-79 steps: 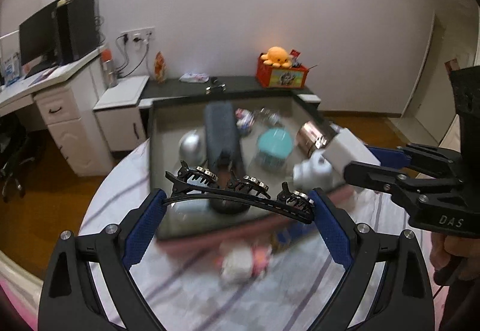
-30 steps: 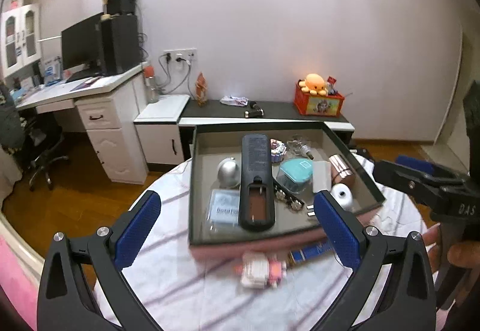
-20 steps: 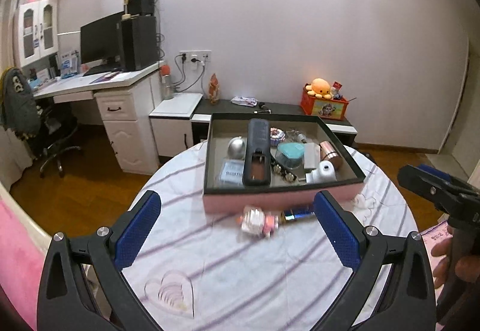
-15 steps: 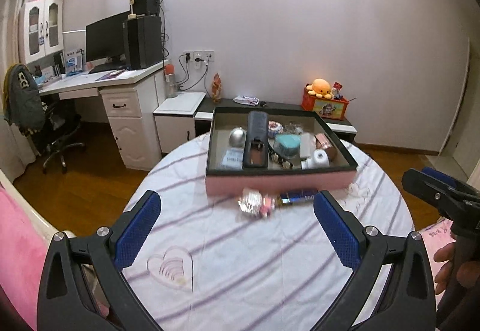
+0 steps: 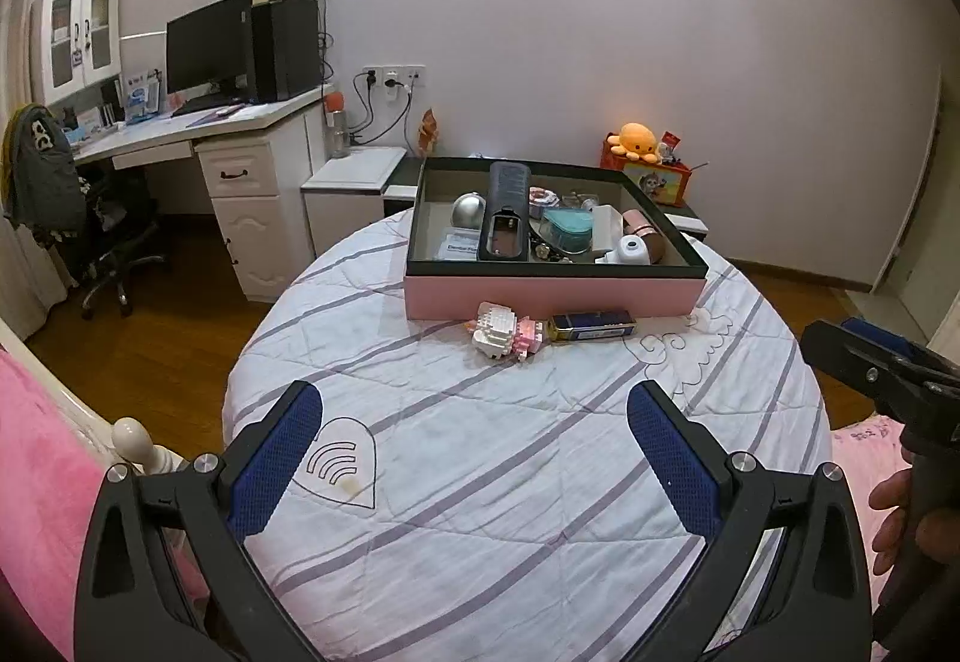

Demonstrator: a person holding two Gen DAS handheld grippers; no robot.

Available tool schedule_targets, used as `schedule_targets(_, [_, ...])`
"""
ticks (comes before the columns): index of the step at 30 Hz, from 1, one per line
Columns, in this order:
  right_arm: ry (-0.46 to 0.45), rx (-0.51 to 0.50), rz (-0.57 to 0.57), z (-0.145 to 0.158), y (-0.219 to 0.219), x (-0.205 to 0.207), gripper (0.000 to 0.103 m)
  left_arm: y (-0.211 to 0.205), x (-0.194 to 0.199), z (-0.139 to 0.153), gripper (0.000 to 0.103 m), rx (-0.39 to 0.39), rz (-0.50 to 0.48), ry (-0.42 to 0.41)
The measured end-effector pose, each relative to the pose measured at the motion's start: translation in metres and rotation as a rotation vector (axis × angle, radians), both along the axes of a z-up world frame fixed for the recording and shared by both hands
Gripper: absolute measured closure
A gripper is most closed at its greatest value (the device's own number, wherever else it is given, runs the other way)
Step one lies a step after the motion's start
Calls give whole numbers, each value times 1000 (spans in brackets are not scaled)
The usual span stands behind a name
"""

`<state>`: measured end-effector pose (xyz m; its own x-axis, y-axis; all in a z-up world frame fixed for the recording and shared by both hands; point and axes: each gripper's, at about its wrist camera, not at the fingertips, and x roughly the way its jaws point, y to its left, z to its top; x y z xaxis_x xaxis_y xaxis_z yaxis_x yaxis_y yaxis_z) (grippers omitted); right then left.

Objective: Organize rigid objects
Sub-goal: 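Withdraw both tools from the box back over the bed, then grasp the white-and-pink block figure with left tool while right tool grasps blue printed box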

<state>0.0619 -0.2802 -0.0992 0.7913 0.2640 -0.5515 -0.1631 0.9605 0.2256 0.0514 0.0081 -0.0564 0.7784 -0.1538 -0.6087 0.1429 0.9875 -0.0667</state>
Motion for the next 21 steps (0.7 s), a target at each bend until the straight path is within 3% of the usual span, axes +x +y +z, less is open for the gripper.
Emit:
schedule_targets(9, [67,-27,-9,-20,11,32,0,-10,36,-26,0,27,-21,51])
schedule_targets(21, [217,-71,-32,-68,29,118,0,-25,111,-82,0,40,-67,153])
